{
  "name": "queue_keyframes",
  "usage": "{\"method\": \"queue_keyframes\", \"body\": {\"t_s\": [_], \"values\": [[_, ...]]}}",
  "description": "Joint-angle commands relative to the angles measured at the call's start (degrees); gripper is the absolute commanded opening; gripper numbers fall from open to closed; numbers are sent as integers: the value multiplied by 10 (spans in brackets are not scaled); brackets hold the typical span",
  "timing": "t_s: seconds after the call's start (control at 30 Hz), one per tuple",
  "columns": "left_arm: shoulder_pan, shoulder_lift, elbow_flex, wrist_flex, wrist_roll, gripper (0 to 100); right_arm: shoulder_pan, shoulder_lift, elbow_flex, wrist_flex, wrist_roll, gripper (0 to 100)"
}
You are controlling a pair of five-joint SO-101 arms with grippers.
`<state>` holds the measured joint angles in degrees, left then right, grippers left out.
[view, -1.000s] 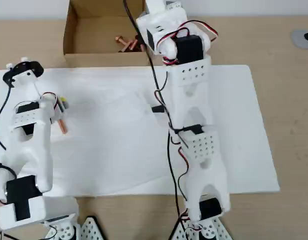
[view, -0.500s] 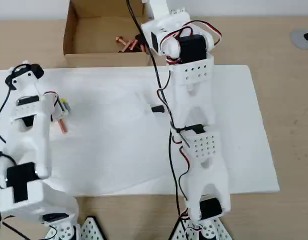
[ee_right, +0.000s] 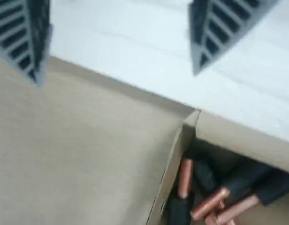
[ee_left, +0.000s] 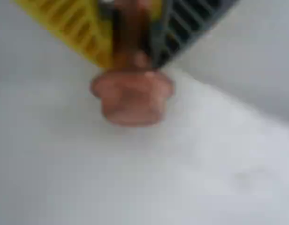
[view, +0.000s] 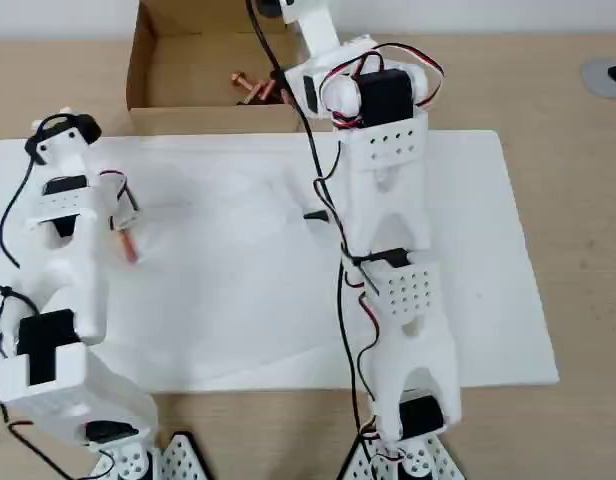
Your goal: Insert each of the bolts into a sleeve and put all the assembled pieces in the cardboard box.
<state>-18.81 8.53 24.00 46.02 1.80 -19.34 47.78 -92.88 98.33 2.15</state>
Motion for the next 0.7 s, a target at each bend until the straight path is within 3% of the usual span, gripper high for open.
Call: {"method": "queue_keyframes", "body": {"t_s": [0.0,0.27,0.37,0.47,0.67], "values": [[-10,-4,-18,35,3,9,13,-76,-27,13,0,242],[-4,-124,-142,197,-3,9,42,-126,-23,41,0,242],[4,-212,-210,280,-37,9,61,-139,-22,43,-4,242],[16,-297,-266,373,-85,9,65,-145,15,43,-63,197],[-25,-436,-302,493,-189,9,41,-142,204,42,-103,119]]}}
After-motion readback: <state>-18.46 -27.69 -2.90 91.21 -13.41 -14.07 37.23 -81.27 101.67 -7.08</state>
